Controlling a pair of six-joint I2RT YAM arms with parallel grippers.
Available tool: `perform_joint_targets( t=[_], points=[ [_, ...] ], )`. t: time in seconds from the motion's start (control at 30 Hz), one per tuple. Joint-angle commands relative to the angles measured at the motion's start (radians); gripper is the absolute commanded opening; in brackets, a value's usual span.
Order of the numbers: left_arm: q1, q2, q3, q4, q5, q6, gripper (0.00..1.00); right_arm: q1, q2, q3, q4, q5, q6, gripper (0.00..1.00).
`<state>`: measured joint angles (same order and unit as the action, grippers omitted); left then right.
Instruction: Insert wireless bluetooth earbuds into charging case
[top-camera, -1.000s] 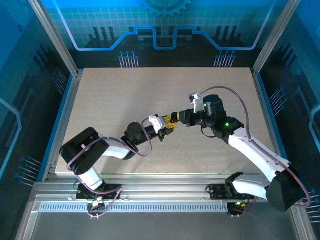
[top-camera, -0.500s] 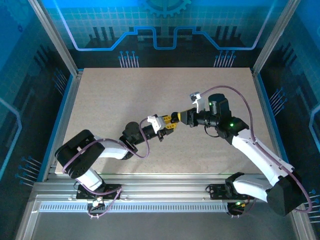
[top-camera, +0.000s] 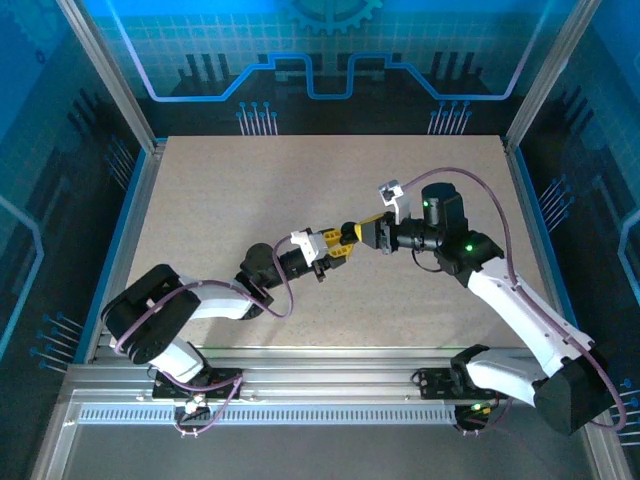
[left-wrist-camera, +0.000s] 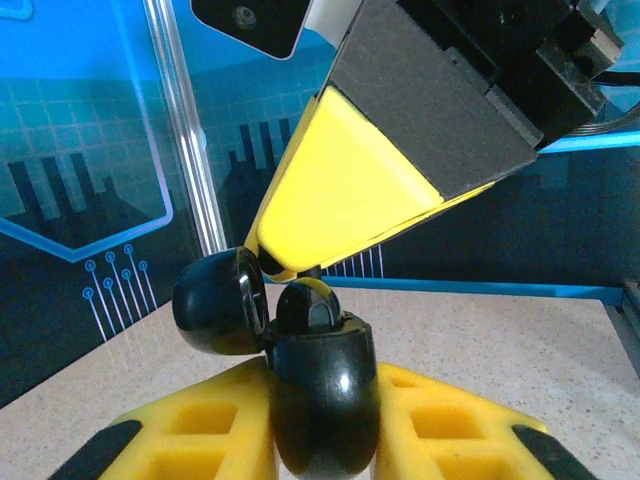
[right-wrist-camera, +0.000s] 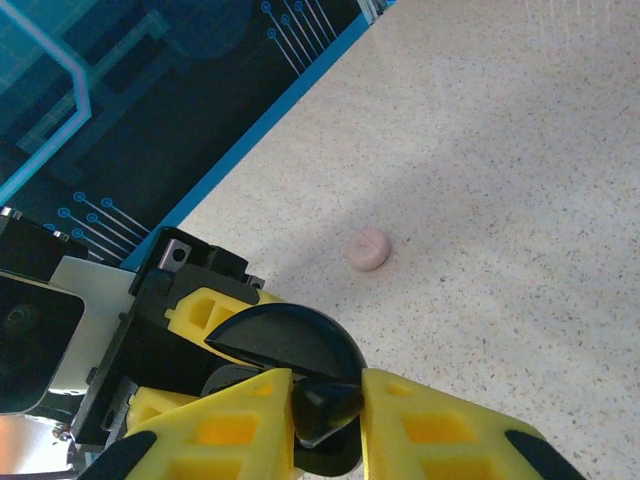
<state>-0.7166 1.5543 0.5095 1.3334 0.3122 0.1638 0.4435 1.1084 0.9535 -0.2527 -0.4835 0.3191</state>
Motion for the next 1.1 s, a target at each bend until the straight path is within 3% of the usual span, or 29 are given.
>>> perform_joint_targets(
  t=[0.0, 0.8, 1.07],
  points=[
    [-0.005, -0.037, 0.024, 0.068, 0.008, 0.025, 0.24, 0.006, 0.002, 0.021, -0.098, -0.091, -0.033, 0.22],
    [-0.005, -0.049, 0.034, 0.069, 0.021, 0.046, 0.24, 0.02, 0.014, 0.086, -0.163, -0.151, -0.063, 0.25],
    [-0.006, -0.037, 0.029, 0.069, -0.015, 0.041, 0.24, 0.017, 0.044, 0.108, -0.192, -0.023, -0.028, 0.19]
  ],
)
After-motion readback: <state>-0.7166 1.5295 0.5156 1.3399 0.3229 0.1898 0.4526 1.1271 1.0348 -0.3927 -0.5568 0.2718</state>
